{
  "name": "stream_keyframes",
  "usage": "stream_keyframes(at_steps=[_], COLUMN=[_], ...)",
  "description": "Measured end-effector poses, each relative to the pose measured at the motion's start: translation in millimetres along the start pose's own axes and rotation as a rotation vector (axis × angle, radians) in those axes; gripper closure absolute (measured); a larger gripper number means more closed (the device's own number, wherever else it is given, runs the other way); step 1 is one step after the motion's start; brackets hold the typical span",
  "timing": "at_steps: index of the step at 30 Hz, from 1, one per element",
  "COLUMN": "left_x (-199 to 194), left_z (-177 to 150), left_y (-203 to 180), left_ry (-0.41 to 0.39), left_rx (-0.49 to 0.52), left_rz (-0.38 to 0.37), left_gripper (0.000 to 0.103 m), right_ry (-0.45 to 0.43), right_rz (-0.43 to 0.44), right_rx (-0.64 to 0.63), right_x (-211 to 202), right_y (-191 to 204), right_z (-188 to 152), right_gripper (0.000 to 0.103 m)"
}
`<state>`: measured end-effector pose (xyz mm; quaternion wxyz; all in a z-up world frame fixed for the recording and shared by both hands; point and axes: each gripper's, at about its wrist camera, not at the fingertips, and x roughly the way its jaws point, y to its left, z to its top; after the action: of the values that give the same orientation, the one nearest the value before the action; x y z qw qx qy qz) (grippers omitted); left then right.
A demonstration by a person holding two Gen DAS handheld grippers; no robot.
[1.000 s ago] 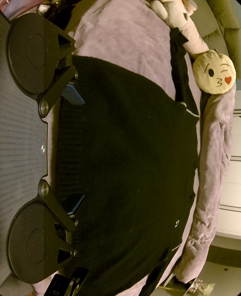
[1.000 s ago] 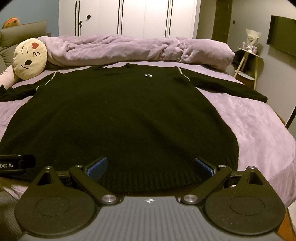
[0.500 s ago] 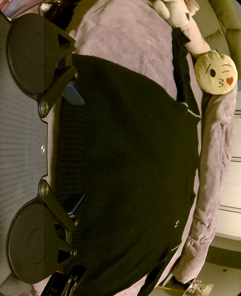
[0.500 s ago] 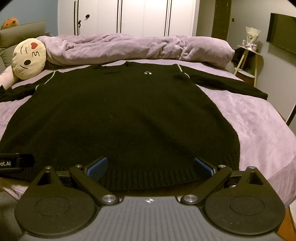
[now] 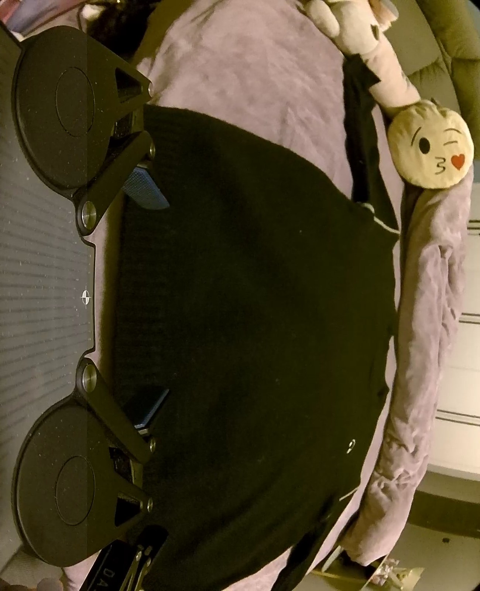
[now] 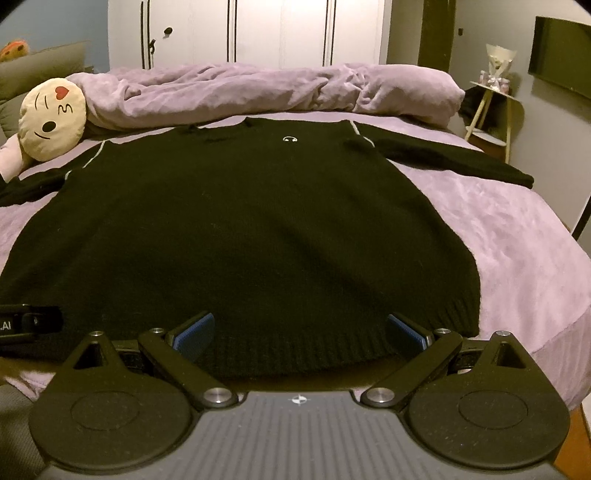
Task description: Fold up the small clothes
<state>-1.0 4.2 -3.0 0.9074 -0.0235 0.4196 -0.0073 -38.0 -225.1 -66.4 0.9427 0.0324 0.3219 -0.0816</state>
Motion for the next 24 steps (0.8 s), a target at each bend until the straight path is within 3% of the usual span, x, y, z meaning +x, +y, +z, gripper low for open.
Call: stream_keyframes(at_steps=[24], left_x=[9], left_z=[3], left_y=[-1], left_ry=[0.025], left_rx=[-0.005], left_rz=[0.007], left_gripper=[0.0], right_ry=[0.04], right_rz=[0.022], right_rx=[0.029], right_x=[15], right_y=[-9], right_z=[-2], right_gripper=[0.004])
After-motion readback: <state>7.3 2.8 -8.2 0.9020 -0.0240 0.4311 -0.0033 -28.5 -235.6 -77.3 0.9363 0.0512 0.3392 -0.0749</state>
